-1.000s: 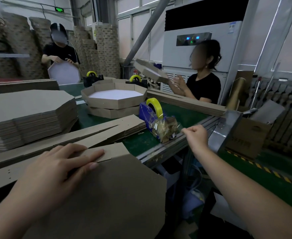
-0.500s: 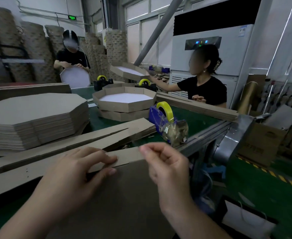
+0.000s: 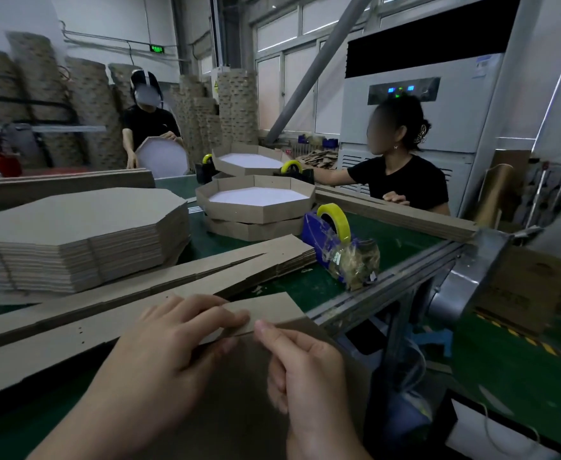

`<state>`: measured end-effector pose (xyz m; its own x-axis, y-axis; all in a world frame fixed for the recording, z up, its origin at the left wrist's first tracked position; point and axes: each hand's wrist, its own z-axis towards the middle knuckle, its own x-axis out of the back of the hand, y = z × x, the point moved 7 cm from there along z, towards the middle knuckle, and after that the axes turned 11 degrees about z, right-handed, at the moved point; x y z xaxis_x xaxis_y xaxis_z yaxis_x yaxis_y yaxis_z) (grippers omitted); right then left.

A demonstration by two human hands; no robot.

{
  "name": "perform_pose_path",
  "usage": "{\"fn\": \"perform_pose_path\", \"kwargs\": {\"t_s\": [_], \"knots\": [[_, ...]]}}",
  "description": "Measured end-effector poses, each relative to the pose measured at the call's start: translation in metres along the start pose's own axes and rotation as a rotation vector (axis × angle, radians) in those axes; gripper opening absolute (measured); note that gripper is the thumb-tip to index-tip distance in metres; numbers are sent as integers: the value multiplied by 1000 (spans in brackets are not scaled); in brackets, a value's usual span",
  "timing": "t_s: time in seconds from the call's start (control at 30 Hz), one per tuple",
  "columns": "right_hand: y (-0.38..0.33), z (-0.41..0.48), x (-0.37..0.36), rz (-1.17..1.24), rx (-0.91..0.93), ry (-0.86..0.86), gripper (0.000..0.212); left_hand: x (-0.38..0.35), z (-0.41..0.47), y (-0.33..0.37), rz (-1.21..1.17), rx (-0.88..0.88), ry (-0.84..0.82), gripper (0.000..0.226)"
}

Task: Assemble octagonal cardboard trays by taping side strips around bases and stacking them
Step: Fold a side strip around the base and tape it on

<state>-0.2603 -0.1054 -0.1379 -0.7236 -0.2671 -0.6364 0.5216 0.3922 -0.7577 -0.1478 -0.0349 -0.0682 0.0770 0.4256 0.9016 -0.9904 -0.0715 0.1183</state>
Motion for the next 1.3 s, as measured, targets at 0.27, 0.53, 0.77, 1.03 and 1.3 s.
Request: {"fn": "perform_pose_path", "kwargs": {"t_s": [0.27, 0.53, 0.77, 1.03, 1.3], "knots": [[5, -5, 5, -36, -74, 76, 24, 3, -3, 5, 72, 6, 15, 45], [1, -12, 8, -130, -141, 78, 26, 6, -7, 12, 103, -67, 22, 30], [1, -8, 11, -286, -212, -28, 22, 11, -11, 9, 149, -13, 27, 39], [4, -10, 15, -280, -270, -125, 18, 12, -6, 9, 95, 66, -86, 54], [4, -11, 13, -305, -263, -167, 20, 11, 2, 25, 75, 115, 107, 35]]}}
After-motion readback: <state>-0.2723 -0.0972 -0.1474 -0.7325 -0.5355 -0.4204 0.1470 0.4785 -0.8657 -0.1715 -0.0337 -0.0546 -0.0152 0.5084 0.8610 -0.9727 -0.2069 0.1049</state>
